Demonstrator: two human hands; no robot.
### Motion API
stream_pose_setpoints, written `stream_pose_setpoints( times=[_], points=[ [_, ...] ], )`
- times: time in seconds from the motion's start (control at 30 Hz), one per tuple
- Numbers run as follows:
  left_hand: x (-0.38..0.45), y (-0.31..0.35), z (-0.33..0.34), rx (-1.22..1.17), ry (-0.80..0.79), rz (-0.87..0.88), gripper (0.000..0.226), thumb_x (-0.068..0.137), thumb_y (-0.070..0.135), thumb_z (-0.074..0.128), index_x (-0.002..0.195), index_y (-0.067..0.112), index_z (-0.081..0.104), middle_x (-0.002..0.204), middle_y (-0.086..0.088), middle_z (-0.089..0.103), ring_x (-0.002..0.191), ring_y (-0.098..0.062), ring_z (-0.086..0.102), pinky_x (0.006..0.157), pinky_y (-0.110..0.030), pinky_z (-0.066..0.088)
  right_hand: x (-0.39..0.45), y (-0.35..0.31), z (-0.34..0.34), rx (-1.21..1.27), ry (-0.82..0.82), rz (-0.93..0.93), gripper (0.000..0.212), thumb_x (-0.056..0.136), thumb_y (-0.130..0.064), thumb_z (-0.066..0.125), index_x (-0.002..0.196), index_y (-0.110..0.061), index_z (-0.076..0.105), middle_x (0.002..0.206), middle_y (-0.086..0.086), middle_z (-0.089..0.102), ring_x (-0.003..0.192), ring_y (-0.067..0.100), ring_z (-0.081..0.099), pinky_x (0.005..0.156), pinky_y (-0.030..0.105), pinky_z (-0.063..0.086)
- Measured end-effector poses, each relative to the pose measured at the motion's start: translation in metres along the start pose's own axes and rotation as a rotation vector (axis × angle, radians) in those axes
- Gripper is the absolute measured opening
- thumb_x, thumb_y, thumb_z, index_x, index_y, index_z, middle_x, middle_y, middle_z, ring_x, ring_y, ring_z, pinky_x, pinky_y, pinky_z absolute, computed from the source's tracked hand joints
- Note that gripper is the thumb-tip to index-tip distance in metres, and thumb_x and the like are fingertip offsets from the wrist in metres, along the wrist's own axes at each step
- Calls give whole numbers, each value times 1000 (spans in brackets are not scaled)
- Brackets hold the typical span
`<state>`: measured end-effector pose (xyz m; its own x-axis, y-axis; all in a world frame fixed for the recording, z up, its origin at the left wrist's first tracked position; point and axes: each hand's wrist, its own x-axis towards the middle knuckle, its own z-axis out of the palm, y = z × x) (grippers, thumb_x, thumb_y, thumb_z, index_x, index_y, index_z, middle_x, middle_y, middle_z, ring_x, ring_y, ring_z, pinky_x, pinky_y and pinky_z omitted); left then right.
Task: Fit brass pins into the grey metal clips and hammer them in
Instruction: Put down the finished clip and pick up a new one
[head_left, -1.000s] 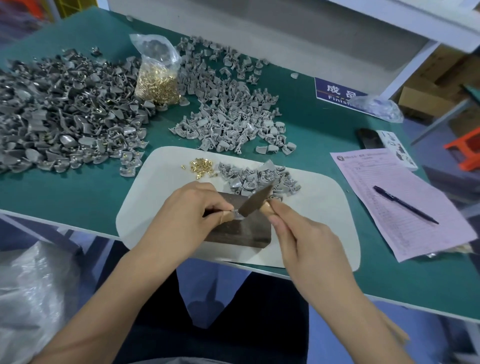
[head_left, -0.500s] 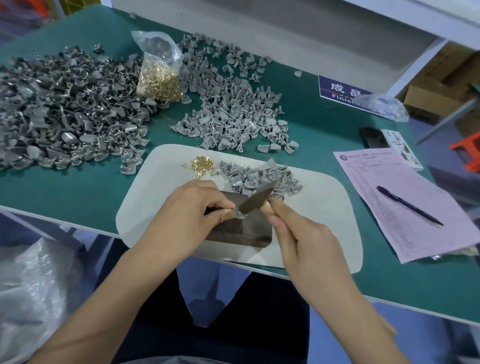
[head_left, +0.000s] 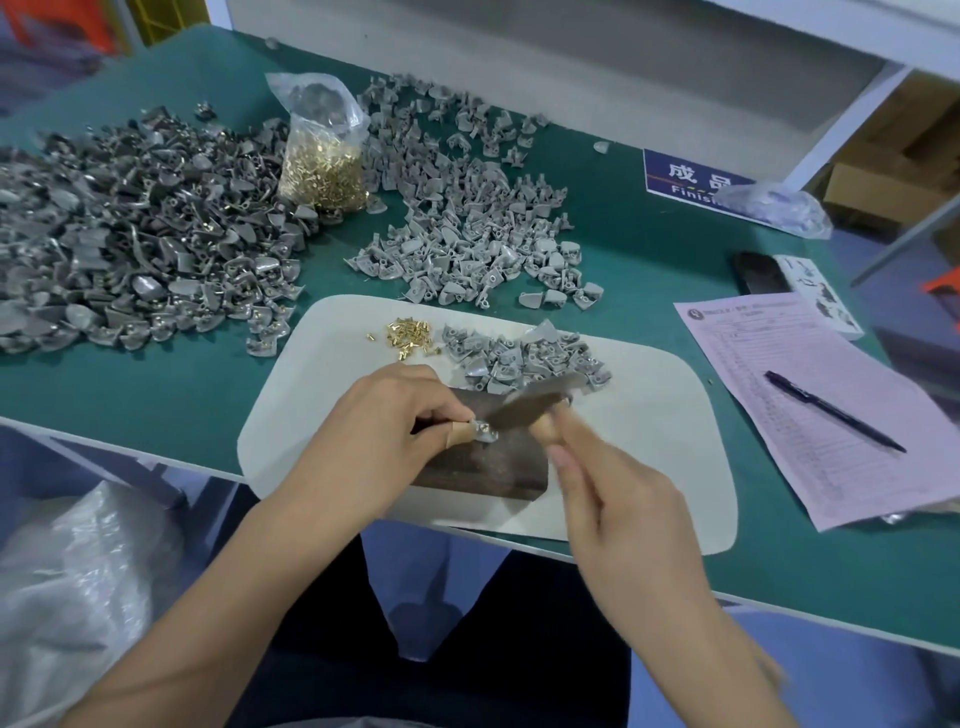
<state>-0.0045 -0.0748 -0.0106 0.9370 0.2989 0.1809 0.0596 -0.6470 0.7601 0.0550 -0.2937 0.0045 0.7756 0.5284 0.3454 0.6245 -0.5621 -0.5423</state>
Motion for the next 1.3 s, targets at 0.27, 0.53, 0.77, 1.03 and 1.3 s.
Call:
stream_pose_setpoints(
  times=[0.27, 0.53, 0.77, 1.03, 1.3],
  points=[
    [-4, -1, 1, 4, 13, 26, 6, 83, 26, 81, 87, 30, 79, 78, 12, 63, 85, -6, 55, 69, -13, 37, -8, 14, -9, -150, 166, 216, 36, 106, -41, 44, 137, -40, 60, 92, -17, 63, 78, 8, 59, 62, 29, 43],
    [-6, -4, 0, 25, -6, 56, 7, 86, 26, 77, 90, 32, 78, 82, 16, 63, 89, -6, 55, 71, -12, 37, -22, 40, -7, -447, -14, 450, 39, 98, -33, 58, 136, -44, 62, 98, -4, 61, 91, 29, 59, 63, 36, 40],
    [-9, -7, 8, -60, 32, 44, 12, 86, 21, 77, 89, 33, 73, 85, 13, 59, 91, -10, 57, 77, -18, 43, -3, 24, 9, -338, 205, 175, 18, 93, -29, 68, 107, -22, 76, 109, 3, 63, 107, 29, 49, 89, 48, 46],
    [-17, -28, -7, -115, 241, 9, 23, 83, 12, 79, 91, 31, 71, 87, 13, 61, 84, -5, 60, 73, -9, 39, 63, -45, 57, 7, -128, -129, 13, 92, -24, 73, 102, -32, 77, 98, -12, 67, 99, 18, 58, 90, 42, 48],
    [-38, -81, -57, 252, 392, -141, 16, 83, 20, 61, 86, 25, 76, 80, 9, 63, 77, -25, 56, 66, -41, 47, 114, -97, 133, -143, -439, -325, 10, 94, -30, 65, 93, -29, 75, 95, -6, 70, 98, 21, 57, 84, 38, 42]
  ],
)
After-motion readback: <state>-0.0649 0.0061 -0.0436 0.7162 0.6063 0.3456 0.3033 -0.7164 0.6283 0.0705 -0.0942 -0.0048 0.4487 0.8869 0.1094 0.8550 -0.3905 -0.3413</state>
